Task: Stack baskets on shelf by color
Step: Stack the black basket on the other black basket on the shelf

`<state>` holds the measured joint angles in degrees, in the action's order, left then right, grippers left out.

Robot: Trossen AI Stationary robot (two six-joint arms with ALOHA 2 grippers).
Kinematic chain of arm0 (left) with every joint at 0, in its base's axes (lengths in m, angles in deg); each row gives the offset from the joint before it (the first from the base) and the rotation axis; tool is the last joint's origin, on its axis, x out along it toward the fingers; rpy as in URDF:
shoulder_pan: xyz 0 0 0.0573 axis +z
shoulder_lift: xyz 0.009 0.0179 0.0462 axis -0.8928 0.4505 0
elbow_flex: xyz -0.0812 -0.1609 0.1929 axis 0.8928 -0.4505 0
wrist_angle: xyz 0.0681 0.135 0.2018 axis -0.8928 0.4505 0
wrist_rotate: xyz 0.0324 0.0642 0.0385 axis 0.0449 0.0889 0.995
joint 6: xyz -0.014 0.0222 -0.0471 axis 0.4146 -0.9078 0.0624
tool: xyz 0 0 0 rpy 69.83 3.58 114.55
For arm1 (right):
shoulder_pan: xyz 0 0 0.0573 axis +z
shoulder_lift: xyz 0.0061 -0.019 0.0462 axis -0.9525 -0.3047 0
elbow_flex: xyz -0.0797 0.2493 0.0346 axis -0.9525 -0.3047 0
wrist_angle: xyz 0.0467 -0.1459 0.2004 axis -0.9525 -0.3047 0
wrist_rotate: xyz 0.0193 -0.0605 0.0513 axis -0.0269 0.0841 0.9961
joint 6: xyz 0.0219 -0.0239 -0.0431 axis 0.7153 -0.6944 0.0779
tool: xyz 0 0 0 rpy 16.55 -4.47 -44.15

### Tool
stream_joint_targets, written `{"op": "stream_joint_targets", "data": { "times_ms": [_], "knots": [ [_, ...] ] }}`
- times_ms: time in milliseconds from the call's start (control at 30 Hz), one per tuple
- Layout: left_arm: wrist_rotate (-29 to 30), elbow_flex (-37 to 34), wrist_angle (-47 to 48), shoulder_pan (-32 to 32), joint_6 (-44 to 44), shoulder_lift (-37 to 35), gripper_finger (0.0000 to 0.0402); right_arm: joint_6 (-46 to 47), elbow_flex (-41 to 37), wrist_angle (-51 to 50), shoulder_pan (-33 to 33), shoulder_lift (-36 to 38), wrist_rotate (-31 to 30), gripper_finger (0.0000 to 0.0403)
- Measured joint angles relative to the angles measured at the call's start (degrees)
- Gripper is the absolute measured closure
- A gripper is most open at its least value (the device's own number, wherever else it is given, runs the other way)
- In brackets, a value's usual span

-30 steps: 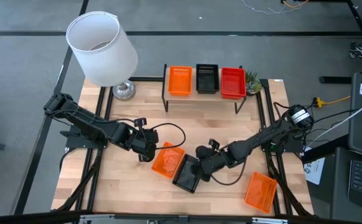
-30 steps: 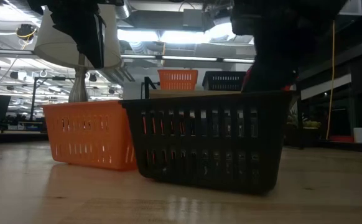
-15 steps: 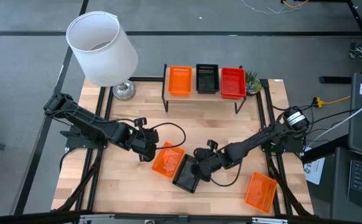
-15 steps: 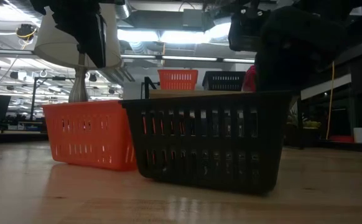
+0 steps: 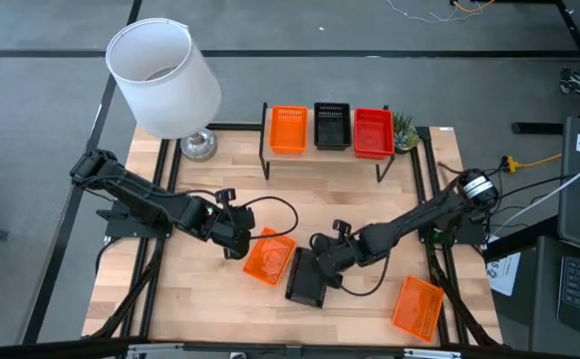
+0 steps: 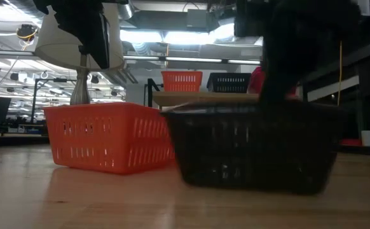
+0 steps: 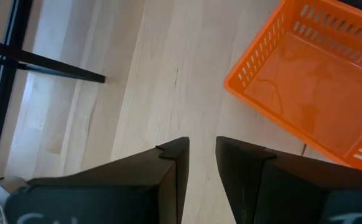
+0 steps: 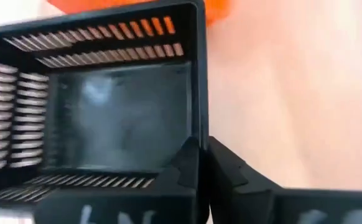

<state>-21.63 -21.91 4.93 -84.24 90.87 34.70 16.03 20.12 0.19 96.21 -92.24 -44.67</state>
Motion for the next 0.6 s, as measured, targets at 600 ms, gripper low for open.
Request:
{"op": "stream_joint_targets", "data": {
  "times_ms": [600],
  "knots": [
    [0.0, 0.0, -0.5, 0.1, -0.1, 0.0, 0.0329, -27.5, 64.5, -54.3, -8.5, 5.3, -26.0, 0.0399]
  ]
}}
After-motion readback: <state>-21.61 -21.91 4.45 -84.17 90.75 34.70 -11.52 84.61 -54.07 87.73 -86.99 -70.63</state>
